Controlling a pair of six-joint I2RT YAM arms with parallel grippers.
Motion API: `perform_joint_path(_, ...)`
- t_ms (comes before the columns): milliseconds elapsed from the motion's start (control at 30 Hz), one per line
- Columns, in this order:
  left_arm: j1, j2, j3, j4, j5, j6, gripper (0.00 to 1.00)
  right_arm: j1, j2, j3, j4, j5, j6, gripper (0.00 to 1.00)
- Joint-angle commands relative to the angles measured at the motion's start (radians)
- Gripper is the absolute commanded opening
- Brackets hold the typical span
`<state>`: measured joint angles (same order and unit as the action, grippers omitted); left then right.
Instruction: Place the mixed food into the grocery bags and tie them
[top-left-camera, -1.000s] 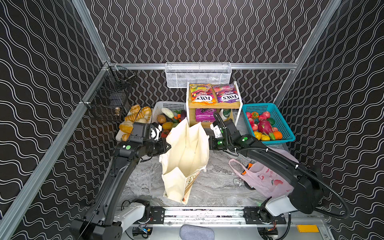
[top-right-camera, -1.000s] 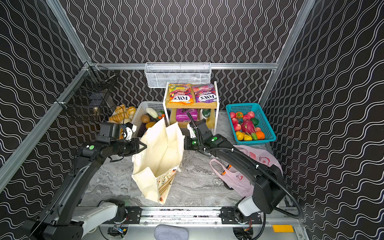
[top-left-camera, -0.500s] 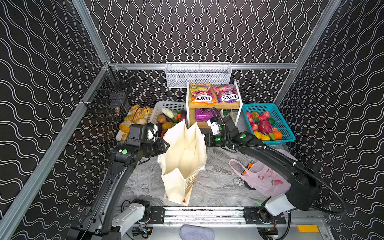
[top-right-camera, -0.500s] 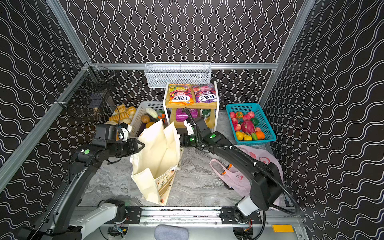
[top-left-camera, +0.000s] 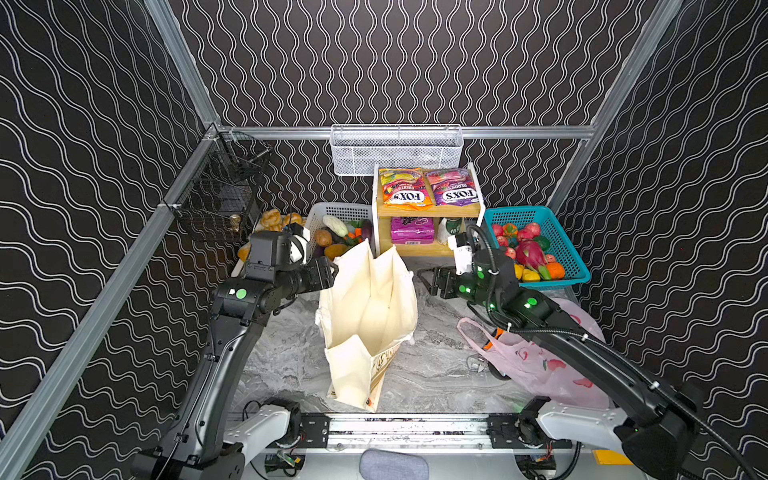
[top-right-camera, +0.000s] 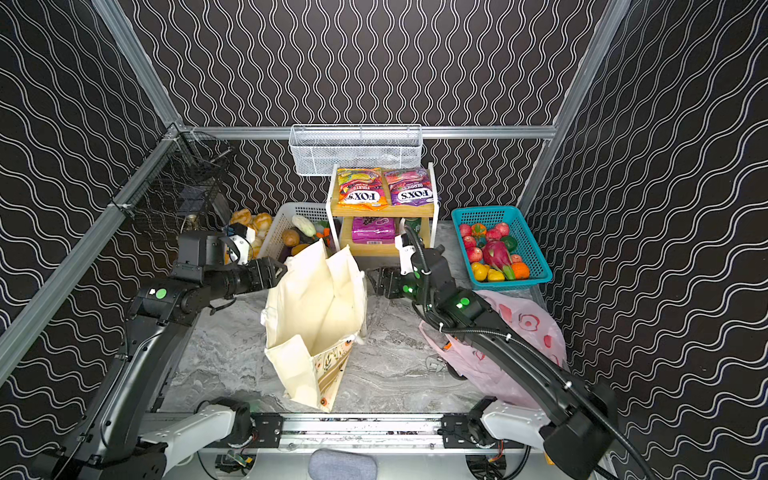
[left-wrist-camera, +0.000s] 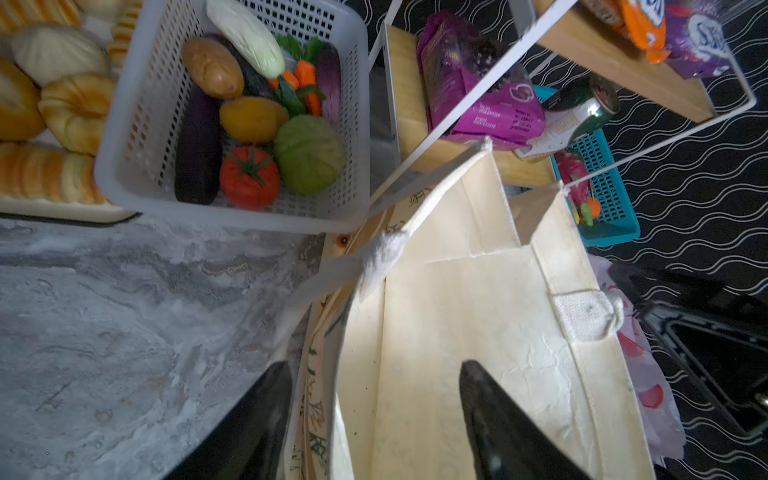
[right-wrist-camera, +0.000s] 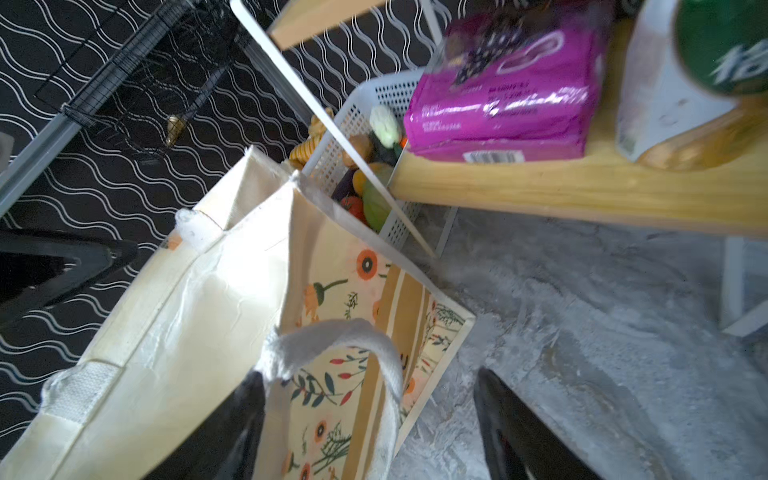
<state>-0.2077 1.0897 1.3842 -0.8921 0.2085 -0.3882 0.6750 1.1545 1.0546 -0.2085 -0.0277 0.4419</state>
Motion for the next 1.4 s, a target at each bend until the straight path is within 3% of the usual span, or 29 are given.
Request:
perform_joint_path(0,0.003,0.000,0.027,0.043,-0.061,0.062,0.71,-0.001,-0.052,-0.040,0.109,0.187,-0.072,0.83)
perform_joint_path(167,0.002,-0.033,0.024,0.097,-0.121,0.100,0.77,-0.011,-0.107,-0.099,0.116,0.373,-0.099,0.89)
perform_joint_path(300,0.002,-0.060,0.021,0.129,-0.155,0.133,0.82,-0.026,-0.129,-0.131,0.136,0.399,-0.095,0.91)
perform_joint_path(433,0.002,-0.096,-0.006,0.193,-0.134,0.177,0.97,-0.038,-0.123,-0.159,0.151,0.455,-0.082,0.95)
perform_joint_path(600,0.003,-0.120,-0.030,0.230,-0.148,0.157,0.99,-0.068,-0.107,-0.197,0.195,0.491,-0.088,0.96)
perform_joint_path(667,0.002,-0.126,-0.052,0.251,-0.149,0.142,0.99,-0.129,-0.107,-0.215,0.211,0.397,-0.071,0.93)
perform_joint_path(800,0.002,-0.068,-0.037,0.210,-0.057,0.149,0.99,-0.345,-0.120,-0.321,0.373,0.050,0.053,0.82)
perform_joint_path(900,0.002,-0.019,-0.026,0.179,0.026,0.167,0.99,-0.385,-0.101,-0.389,0.546,-0.081,0.069,0.70)
perform_joint_path(1033,0.002,0.056,-0.017,0.123,-0.010,0.148,0.89,-0.378,-0.014,-0.397,0.677,-0.145,0.028,0.64)
perform_joint_path(1133,0.002,0.111,-0.010,0.093,0.008,0.152,0.85,-0.352,0.076,-0.383,0.751,-0.108,-0.028,0.62)
perform_joint_path(1267,0.002,0.159,-0.033,0.104,0.084,0.138,0.74,-0.232,0.182,-0.359,0.890,0.053,-0.271,0.61)
perform_joint_path(1367,0.002,0.171,-0.067,0.121,0.112,0.136,0.56,-0.144,0.275,-0.374,1.086,0.259,-0.424,0.58)
